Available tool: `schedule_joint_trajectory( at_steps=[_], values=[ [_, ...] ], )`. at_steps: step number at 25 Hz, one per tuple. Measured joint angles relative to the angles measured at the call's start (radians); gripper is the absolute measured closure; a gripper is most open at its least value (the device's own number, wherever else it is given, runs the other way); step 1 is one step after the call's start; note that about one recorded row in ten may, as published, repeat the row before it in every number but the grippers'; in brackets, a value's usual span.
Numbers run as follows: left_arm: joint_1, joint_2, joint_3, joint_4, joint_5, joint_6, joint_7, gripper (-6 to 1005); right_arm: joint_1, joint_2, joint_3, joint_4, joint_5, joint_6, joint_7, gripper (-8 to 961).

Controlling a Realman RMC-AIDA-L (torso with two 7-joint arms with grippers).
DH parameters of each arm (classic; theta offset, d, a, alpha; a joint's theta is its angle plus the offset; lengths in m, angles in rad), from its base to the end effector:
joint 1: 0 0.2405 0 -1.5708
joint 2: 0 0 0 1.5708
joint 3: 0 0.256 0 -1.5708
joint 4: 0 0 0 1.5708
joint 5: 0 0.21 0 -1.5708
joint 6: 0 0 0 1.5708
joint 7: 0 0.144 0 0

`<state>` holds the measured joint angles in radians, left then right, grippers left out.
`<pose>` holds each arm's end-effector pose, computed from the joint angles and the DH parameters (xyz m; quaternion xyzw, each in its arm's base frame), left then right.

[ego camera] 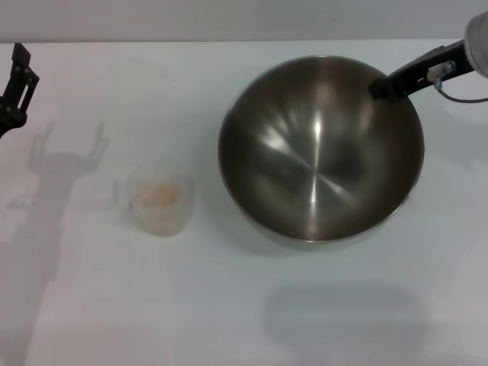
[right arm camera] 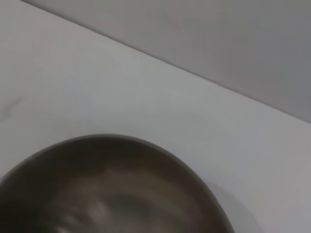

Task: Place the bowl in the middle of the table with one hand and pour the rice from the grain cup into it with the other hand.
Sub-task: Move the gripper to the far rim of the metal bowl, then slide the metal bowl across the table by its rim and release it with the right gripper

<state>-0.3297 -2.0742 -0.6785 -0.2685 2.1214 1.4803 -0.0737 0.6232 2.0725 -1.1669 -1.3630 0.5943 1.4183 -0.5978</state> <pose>-0.3046 0.2920 0.0004 -0.6391 -0.1592 -0.3991 0.6378 0.1740 0.3930 0.0444 -0.8952 0.3541 -0.0482 0.2662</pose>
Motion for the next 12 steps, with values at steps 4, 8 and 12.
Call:
schedule_joint_trajectory(
  at_steps=[4, 8, 12],
  values=[
    [-0.003, 0.0, -0.004, 0.002, 0.0, 0.0, 0.002, 158, -0.011, 0.0, 0.024, -0.013, 0.052, 0.042, -0.056, 932],
    [0.0, 0.0, -0.013, 0.0, 0.0, 0.0, 0.003, 158, -0.016, -0.002, 0.058, -0.014, 0.112, 0.109, -0.122, 930],
    [0.001, 0.0, -0.013, 0.0, 0.0, 0.0, 0.002, 158, -0.016, 0.0, 0.059, -0.008, 0.139, 0.165, -0.177, 928]
  ],
)
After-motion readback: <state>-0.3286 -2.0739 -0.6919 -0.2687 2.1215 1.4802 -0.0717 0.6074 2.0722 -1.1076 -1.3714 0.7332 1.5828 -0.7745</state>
